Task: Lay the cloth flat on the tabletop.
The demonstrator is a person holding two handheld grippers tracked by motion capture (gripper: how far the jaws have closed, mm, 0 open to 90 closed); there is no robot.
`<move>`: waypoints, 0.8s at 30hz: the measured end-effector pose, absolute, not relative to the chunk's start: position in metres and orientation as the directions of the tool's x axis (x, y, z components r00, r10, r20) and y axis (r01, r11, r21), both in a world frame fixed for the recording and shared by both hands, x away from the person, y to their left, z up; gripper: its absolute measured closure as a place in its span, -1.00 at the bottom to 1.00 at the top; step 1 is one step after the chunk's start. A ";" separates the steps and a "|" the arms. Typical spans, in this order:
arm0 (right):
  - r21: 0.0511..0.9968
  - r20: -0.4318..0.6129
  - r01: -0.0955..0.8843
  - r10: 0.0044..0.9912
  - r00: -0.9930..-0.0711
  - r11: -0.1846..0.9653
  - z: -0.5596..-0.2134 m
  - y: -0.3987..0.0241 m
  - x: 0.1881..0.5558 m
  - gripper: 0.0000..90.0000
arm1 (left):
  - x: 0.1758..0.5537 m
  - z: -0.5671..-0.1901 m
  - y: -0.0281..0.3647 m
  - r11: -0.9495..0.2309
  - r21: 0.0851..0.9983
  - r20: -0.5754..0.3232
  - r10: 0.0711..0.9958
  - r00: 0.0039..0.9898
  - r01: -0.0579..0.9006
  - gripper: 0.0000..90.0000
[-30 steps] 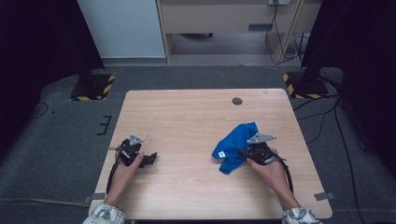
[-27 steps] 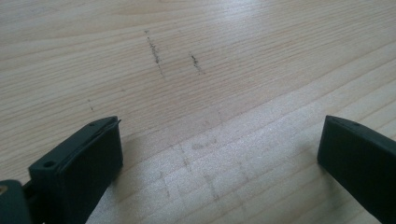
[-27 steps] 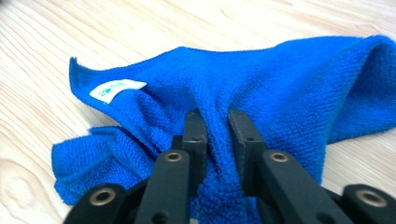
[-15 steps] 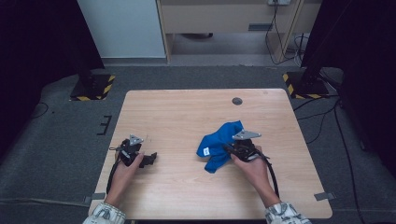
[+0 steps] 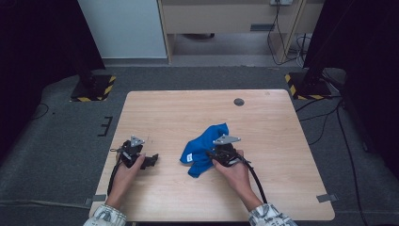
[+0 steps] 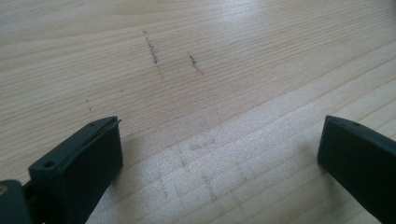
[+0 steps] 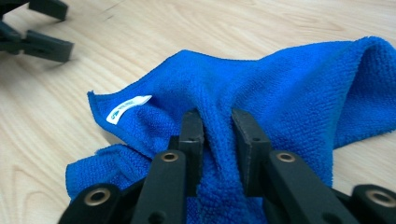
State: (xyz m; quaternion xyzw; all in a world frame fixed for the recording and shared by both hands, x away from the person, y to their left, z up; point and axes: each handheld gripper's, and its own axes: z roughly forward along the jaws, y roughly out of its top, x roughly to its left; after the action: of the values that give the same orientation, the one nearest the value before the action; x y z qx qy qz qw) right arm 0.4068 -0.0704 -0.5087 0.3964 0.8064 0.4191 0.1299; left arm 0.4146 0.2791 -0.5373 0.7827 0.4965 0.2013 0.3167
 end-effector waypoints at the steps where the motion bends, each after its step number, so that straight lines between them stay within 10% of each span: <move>1: 0.775 0.114 0.528 0.746 -0.657 0.347 -0.509 -0.067 0.406 0.53 | 0.415 -0.537 0.279 -0.306 0.696 0.001 0.905 0.426 0.650 -1.00; 10: 0.784 0.061 0.486 0.732 -0.679 0.386 -0.490 -0.072 0.407 -0.48 | 0.413 -0.534 0.276 -0.310 0.697 0.012 0.906 0.423 0.646 -0.89; 15: 0.804 0.052 0.470 0.744 -0.666 0.364 -0.475 -0.084 0.414 -0.50 | 0.405 -0.524 0.270 -0.284 0.731 -0.017 0.901 0.433 0.621 -0.86; 24: 0.808 0.032 0.495 0.815 -0.579 0.319 -0.463 -0.121 0.460 0.20 | 0.390 -0.513 0.241 -0.338 0.750 -0.008 0.855 0.519 0.568 -0.84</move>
State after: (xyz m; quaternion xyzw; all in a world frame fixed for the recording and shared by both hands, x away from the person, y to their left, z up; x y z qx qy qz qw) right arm 0.4597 -0.1212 -0.4629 0.4153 0.7884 0.4098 0.1953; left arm 0.3904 0.2409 -0.5130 0.7934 0.4483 0.1988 0.3605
